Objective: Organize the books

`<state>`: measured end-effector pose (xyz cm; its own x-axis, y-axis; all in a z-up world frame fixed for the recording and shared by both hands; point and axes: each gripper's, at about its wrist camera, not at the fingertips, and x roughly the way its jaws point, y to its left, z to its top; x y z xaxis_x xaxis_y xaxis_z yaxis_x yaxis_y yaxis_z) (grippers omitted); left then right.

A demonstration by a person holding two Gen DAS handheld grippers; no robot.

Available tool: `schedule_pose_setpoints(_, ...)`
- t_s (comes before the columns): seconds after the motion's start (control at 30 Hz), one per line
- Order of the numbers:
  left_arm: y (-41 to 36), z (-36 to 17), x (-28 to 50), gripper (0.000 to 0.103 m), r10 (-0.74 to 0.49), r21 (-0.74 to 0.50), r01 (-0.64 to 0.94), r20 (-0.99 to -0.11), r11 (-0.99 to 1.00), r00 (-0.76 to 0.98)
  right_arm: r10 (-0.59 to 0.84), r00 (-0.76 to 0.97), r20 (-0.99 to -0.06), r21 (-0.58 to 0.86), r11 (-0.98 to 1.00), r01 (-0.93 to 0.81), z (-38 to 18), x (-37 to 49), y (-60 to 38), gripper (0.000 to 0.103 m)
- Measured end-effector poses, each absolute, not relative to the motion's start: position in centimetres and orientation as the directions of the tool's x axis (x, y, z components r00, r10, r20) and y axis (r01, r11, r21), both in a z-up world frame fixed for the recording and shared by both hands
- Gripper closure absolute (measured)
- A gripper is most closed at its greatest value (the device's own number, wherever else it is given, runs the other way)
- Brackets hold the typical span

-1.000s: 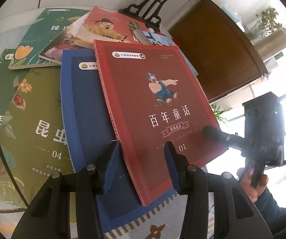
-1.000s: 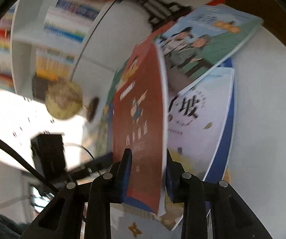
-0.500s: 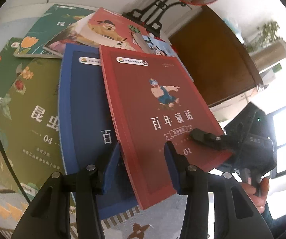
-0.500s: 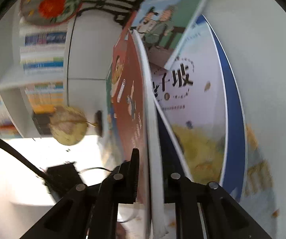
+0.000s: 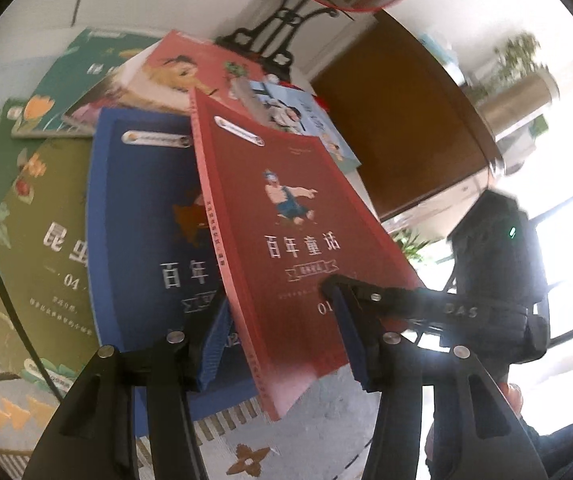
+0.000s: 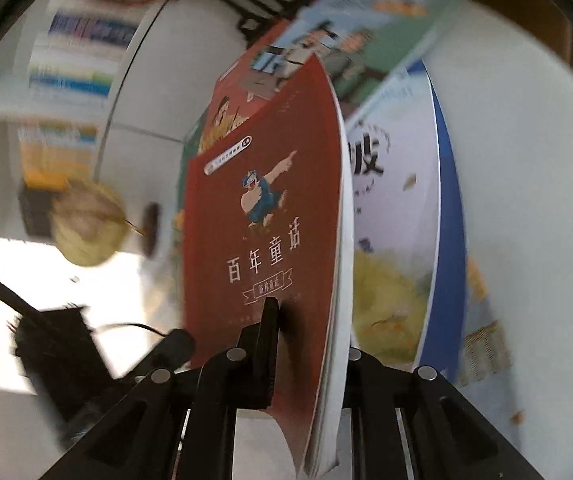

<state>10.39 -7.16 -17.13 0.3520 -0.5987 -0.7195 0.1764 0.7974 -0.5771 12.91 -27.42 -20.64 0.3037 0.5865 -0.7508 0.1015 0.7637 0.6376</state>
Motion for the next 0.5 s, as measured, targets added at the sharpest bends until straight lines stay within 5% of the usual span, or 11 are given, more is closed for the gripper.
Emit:
schedule_pose_setpoints(0.17, -9.4, -16.2, 9.4, 0.055, -0.477, -0.408, 0.25, -0.785, 0.878, 0.396, 0.486, 0.316, -0.815, 0.508, 0.861, -0.014, -19.4, 12.3, -25.6, 0.088)
schedule_pose_setpoints(0.5, -8.0, -13.8, 7.5, 0.055, -0.464, -0.386, 0.258, -0.769, 0.886, 0.44, 0.452, 0.383, -0.806, 0.375, 0.89, -0.26, -16.6, 8.8, -24.3, 0.087)
